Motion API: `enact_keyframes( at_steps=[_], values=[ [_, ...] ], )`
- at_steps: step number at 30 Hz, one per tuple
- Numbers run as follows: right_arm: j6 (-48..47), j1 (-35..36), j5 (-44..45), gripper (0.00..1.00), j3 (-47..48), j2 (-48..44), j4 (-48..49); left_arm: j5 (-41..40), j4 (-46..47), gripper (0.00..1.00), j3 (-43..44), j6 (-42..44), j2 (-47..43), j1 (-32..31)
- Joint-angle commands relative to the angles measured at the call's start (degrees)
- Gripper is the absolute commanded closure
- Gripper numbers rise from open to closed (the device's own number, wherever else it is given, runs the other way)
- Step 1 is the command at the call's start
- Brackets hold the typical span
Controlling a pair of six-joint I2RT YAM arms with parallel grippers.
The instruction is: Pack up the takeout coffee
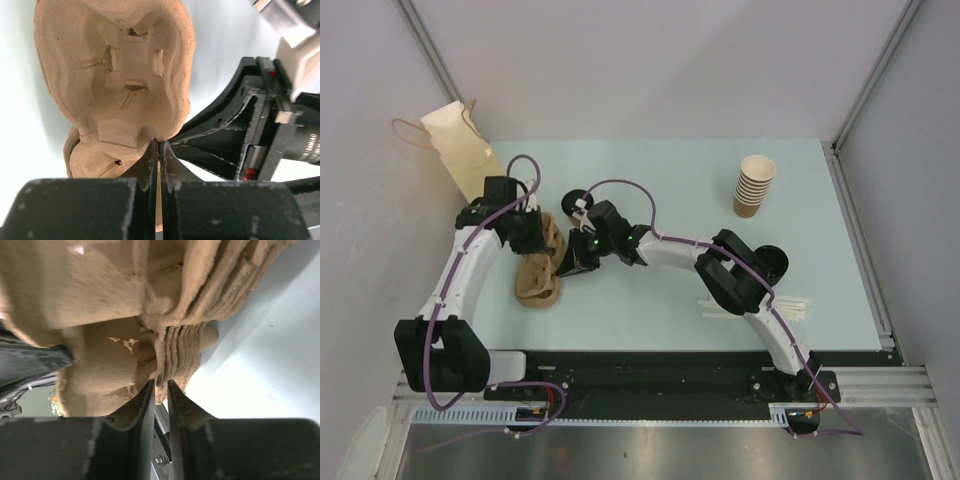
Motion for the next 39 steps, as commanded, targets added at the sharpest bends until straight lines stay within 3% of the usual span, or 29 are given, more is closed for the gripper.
enact_keyframes(
  at_steps=[1,12,18,24,31,39],
  values=[
    [-0.9,-0.5,-1.3,0.77,1.4,-2.4,4.2,-0.4,-2.0,1.00,5.2,1.0,-3.3,0.1],
    [-4.2,-3.2,-3.1,0.61,-0.9,-10.8,0.7,1.6,-6.4,1.00,9.9,1.9,-5.5,-0.2],
    [-10.3,-7.9,-5.1,0.58,-9.4,-18.5,-4.7,1.3,-5.8,1.00,10.2,0.9,-5.2,-3.5],
    [-18.9,-13.6,-5.1,0.58,-14.7,-26.0,-12.9,-1.0,-3.5,1.00,9.6,0.5,-3.1,-11.4],
    [-22.0,-22.2,-5.9,0.54,-16.1,-29.3,-19.6,-7.6,1.4,1.00,11.3,2.1,0.9,-24.6],
    [-24.3,-29.7,-5.3,0.45,-16.1,-31.5,-24.0,-15.5,4.6,1.00,13.8,3.9,11.2,-30.5]
  ],
)
